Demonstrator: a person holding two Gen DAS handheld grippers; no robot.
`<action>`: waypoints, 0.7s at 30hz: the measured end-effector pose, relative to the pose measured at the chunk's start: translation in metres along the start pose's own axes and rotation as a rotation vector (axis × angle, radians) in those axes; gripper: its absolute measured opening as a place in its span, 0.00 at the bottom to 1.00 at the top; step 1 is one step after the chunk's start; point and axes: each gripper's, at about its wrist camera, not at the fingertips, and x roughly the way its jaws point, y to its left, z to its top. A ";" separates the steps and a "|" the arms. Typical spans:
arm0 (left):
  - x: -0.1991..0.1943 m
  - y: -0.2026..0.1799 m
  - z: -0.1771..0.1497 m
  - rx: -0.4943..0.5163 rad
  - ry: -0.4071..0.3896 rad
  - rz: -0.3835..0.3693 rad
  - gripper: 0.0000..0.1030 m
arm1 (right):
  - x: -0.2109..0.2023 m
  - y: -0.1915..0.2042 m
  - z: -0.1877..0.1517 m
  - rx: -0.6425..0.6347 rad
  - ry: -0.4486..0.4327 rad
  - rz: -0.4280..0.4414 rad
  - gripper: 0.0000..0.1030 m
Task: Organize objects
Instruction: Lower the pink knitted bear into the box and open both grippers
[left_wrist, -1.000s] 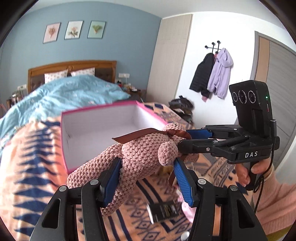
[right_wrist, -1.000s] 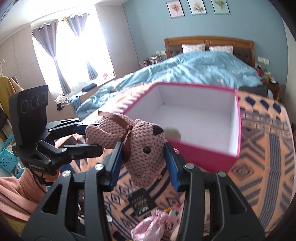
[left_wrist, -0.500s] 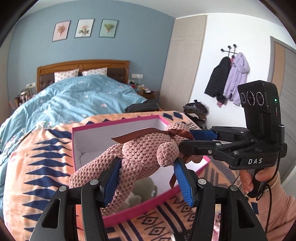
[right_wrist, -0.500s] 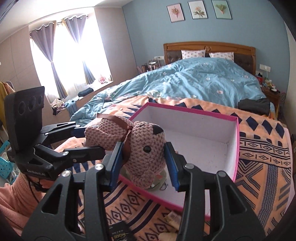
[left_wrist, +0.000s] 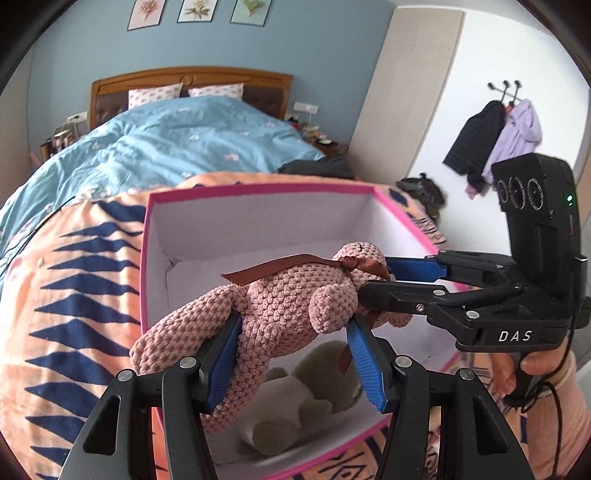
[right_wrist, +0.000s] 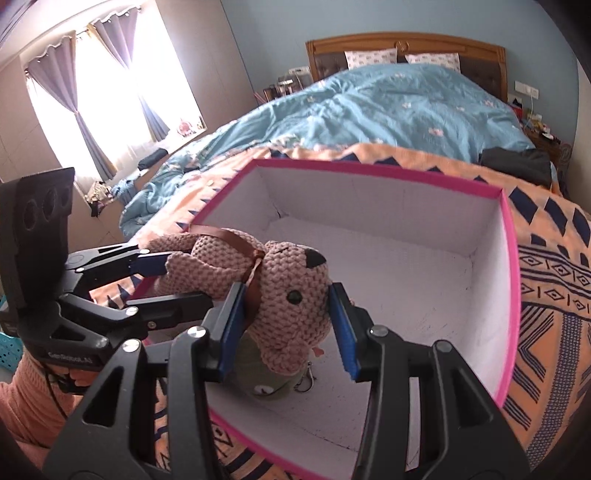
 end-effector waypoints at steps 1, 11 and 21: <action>0.003 0.000 0.000 -0.004 0.005 0.019 0.56 | 0.003 -0.001 0.000 0.006 0.006 -0.004 0.47; 0.003 -0.005 -0.003 0.006 -0.008 0.103 0.56 | 0.030 0.001 -0.004 0.024 0.070 -0.052 0.48; -0.036 -0.003 -0.016 0.010 -0.122 0.028 0.77 | -0.009 0.010 -0.023 0.028 -0.008 -0.015 0.49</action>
